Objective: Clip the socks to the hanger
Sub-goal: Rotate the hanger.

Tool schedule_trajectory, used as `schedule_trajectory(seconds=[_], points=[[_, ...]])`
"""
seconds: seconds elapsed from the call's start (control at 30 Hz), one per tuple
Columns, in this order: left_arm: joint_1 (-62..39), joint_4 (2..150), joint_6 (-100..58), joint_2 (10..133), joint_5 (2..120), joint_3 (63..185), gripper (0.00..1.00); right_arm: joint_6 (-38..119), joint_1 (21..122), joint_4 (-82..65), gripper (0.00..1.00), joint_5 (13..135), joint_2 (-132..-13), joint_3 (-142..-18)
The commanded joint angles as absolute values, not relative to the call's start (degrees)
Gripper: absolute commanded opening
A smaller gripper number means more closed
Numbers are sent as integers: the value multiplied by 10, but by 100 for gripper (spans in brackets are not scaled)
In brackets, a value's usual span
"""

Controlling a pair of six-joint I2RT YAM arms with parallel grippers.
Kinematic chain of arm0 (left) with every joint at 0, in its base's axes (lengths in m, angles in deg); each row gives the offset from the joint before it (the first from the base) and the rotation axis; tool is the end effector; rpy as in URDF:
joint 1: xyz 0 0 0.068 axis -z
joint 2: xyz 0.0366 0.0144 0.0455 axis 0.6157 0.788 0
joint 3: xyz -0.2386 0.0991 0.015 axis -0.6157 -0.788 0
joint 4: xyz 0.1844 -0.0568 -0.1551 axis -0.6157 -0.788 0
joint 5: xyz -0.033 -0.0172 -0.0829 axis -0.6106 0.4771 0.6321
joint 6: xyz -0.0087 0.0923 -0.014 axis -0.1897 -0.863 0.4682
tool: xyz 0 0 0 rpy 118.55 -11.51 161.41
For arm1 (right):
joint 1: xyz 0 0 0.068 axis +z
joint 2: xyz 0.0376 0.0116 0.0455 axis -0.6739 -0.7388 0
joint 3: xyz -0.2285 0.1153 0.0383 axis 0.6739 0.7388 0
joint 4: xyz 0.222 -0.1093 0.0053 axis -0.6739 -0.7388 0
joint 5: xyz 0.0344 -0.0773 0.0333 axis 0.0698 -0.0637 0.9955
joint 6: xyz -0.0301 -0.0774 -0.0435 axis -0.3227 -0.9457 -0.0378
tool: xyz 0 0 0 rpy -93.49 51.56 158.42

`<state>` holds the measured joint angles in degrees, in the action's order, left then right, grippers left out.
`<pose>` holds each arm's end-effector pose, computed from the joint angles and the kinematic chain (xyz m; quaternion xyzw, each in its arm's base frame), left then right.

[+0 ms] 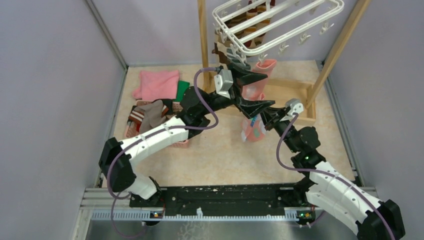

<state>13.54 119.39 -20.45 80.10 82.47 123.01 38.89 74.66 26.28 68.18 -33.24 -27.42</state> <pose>0.1869 -0.3026 0.4510 0.3669 0.3579 -0.5521 0.6576 0.1886 0.1224 0.3030 -0.1532 0.5889 0.2658 0.7477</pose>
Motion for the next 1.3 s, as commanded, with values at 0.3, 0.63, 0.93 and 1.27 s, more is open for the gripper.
schedule_trajectory(seconds=[0.3,0.63,0.93,1.27], points=[[152,1259,-229,929,765,1361,96,444,705,329,0,712,-300,-236],[166,1258,-306,942,657,1371,96,450,699,337,0,724,-304,-234],[167,1278,-388,945,644,1366,95,454,691,341,0,729,-303,-232],[167,1292,-398,931,605,1348,89,457,686,342,0,733,-302,-230]])
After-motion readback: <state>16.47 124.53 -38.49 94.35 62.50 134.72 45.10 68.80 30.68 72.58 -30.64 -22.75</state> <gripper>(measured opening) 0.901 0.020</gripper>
